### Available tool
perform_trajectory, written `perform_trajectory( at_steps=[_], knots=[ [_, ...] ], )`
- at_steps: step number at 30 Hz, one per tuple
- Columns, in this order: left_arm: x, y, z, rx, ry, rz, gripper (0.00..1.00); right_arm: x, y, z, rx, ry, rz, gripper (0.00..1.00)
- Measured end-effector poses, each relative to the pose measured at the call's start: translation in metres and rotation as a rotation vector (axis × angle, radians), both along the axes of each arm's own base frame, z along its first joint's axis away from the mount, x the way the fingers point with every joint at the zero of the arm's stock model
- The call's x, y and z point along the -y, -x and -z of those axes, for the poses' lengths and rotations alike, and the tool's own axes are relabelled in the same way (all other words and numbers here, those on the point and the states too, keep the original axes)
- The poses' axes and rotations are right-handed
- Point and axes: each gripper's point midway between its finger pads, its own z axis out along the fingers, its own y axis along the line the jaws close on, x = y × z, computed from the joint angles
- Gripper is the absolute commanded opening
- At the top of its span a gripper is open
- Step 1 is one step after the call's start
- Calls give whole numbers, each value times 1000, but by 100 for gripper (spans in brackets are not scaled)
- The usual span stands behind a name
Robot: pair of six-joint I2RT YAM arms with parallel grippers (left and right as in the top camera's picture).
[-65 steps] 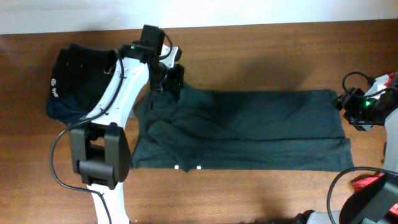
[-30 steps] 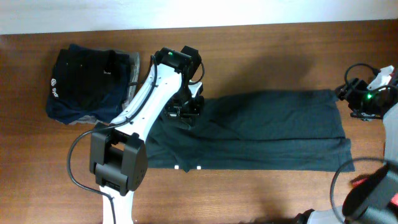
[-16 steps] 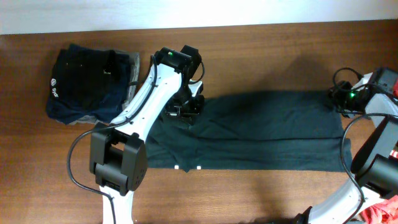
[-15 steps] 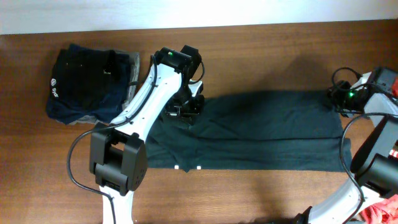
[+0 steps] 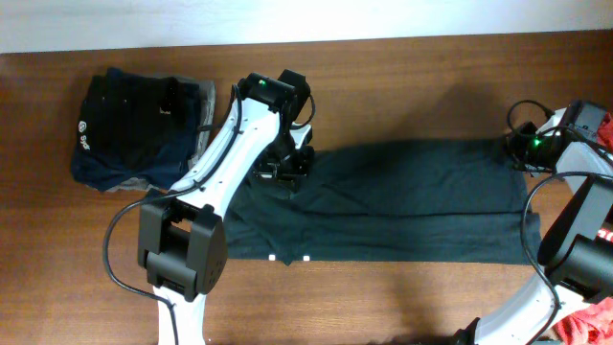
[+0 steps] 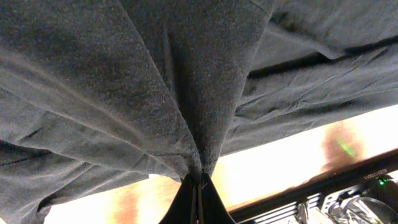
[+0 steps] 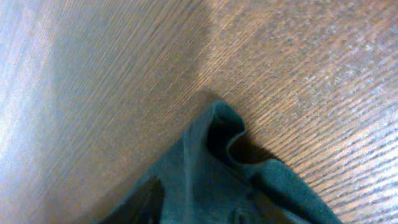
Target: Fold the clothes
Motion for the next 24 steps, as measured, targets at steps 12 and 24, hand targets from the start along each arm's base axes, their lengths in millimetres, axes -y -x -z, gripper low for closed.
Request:
perform_trajectory(
  at_steps=[12, 24],
  knots=[
    [0, 0, 0, 1, -2, 0, 1, -1, 0, -7, 52, -76, -15, 41],
    [0, -1, 0, 7, -4, 1, 1, 0, 34, -4, -18, -279, 60, 53]
  ],
)
